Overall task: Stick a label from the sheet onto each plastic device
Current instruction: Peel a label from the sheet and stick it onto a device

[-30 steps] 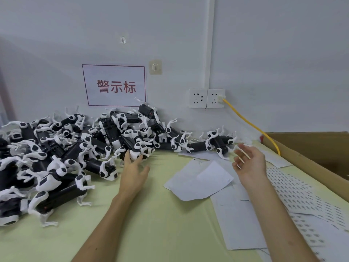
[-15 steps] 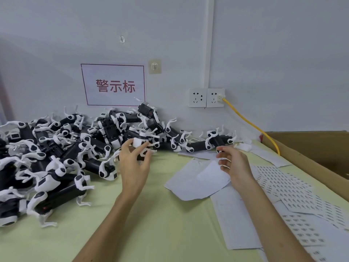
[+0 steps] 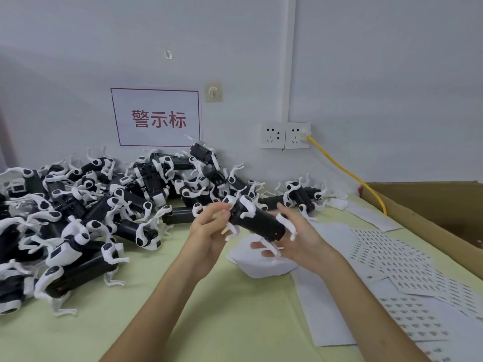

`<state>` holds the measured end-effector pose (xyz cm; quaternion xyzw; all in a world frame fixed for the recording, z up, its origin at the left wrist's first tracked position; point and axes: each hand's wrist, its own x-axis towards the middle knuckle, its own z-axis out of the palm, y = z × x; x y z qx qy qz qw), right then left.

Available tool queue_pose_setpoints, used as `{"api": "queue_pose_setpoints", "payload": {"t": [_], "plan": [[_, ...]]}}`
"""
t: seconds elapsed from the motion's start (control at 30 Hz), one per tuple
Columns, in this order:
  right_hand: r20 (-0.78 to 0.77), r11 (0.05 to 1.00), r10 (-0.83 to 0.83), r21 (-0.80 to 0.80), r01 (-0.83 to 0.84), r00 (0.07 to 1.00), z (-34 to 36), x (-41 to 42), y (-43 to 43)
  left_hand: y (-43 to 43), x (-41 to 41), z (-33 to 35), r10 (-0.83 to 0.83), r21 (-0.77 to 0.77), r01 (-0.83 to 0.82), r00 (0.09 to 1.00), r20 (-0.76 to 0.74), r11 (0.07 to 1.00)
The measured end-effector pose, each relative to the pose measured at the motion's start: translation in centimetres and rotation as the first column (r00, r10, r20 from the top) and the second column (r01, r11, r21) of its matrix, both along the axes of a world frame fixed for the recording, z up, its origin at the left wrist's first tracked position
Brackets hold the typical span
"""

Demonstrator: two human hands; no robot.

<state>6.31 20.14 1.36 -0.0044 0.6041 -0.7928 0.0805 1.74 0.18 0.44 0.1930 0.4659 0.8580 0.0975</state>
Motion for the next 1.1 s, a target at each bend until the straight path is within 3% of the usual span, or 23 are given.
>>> {"api": "queue_pose_setpoints", "payload": {"t": [0.07, 0.17, 0.27, 0.47, 0.63, 0.8, 0.93, 1.1], "plan": [[-0.015, 0.989, 0.146, 0.018, -0.146, 0.989, 0.1, 0.2, -0.3, -0.1, -0.3, -0.3, -0.009, 0.003, 0.009, 1.0, 0.012, 1.0], [-0.069, 0.98, 0.198, 0.037, -0.196, 0.978, 0.1, 0.2, -0.8, -0.7, -1.1, -0.5, 0.024, -0.002, -0.024, 0.999, 0.022, 1.0], [-0.083, 0.994, 0.109, 0.018, -0.108, 0.991, -0.1, 0.0, -1.0, -0.7, -1.5, -0.4, 0.043, -0.013, -0.043, 0.999, -0.003, 0.999], [-0.051, 0.967, -0.17, -0.202, 0.156, 0.984, -0.4, -0.7, -1.2, 0.0, -1.6, -0.9, 0.165, -0.141, -0.16, 0.986, 0.026, 0.977], [-0.213, 0.958, -0.284, -0.039, 0.283, 0.935, -0.4, -0.8, -1.4, 0.3, -0.8, -0.6, 0.027, -0.303, -0.05, 0.997, -0.078, 0.952], [-0.298, 0.957, -0.238, 0.093, 0.276, 0.924, -0.9, -0.4, -3.0, 1.2, -0.1, -1.0, -0.071, -0.369, 0.026, 0.991, -0.109, 0.929], [-0.304, 0.966, -0.205, 0.092, 0.242, 0.93, -0.9, -0.4, -3.5, 0.9, -0.5, -1.3, -0.026, -0.345, -0.005, 0.996, -0.083, 0.939], [-0.295, 0.961, -0.227, 0.085, 0.262, 0.928, -0.8, -0.5, -3.3, 0.7, -0.7, -1.4, -0.045, -0.422, -0.042, 0.98, -0.195, 0.906]]}}
